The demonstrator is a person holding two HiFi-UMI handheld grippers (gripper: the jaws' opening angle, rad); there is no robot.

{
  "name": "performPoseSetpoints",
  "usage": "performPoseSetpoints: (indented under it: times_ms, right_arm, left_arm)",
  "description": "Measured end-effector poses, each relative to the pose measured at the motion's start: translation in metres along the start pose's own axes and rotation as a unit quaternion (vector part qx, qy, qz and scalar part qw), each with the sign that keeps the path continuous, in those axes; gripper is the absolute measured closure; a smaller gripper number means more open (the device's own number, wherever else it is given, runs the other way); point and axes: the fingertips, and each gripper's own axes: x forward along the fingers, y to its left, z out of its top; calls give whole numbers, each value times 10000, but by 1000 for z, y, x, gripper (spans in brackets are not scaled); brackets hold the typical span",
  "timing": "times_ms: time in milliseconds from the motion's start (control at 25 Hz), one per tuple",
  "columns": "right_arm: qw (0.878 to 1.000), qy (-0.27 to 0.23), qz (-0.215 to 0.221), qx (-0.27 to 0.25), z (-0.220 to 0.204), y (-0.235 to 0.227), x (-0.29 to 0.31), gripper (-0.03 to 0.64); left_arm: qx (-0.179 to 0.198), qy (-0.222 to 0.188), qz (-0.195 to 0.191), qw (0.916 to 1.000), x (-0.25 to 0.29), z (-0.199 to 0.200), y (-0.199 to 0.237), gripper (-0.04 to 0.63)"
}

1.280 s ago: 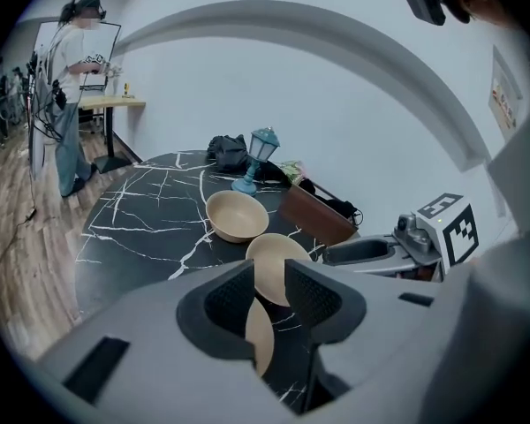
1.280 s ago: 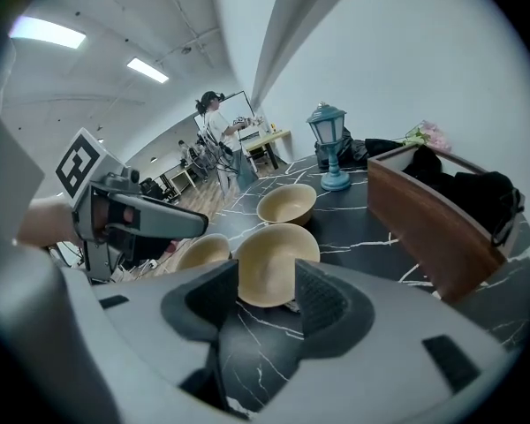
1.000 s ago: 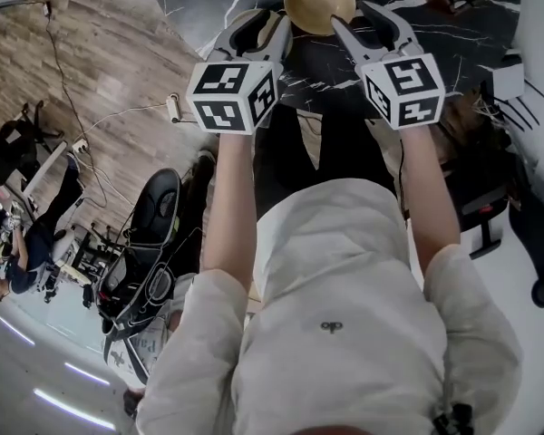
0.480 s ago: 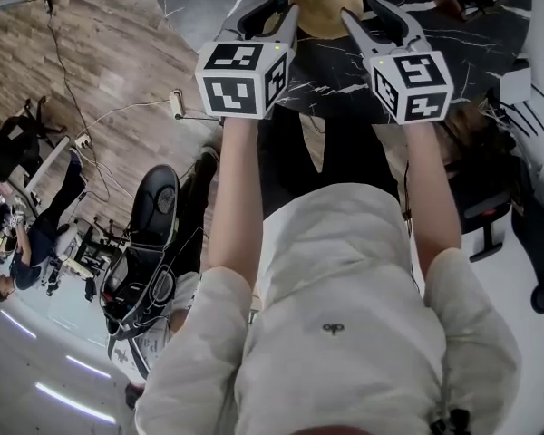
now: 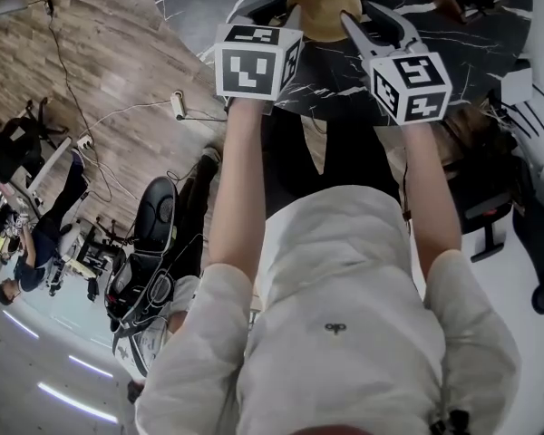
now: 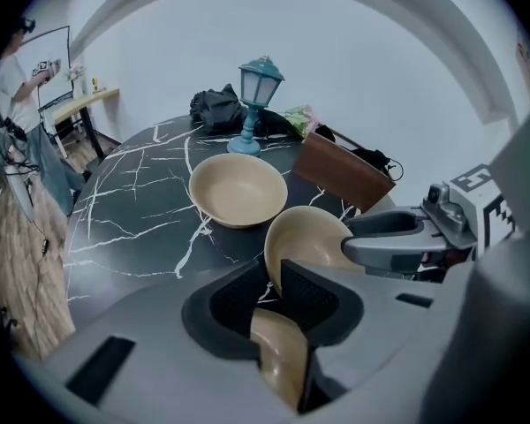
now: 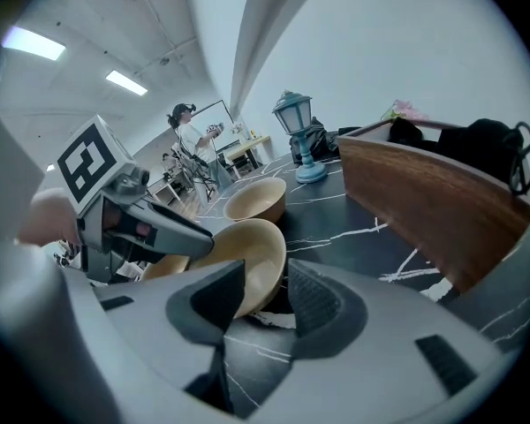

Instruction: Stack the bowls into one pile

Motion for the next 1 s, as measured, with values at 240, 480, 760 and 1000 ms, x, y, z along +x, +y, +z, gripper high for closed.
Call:
performPoseSetpoints:
  times_ms: [240,480,760,1000]
  right_arm:
    - [10000,-15,32,55,0,0,1,514]
    - [9999,-25,26,162,-2,-5,1,549]
    - [9997,-67,-1,221,-1,-7,0,552]
    - [9997,-196,-46,156,8,-6,-7,597]
  left_arm:
    - [51,160,28,9999,4,-2,-1,546]
    - [63,145,8,9999,4,-1,-2,551]
    - [-57,40,-61,10000,2,1,-3,557]
    - [-117,-117,-72,9998,-7,7,-5,567]
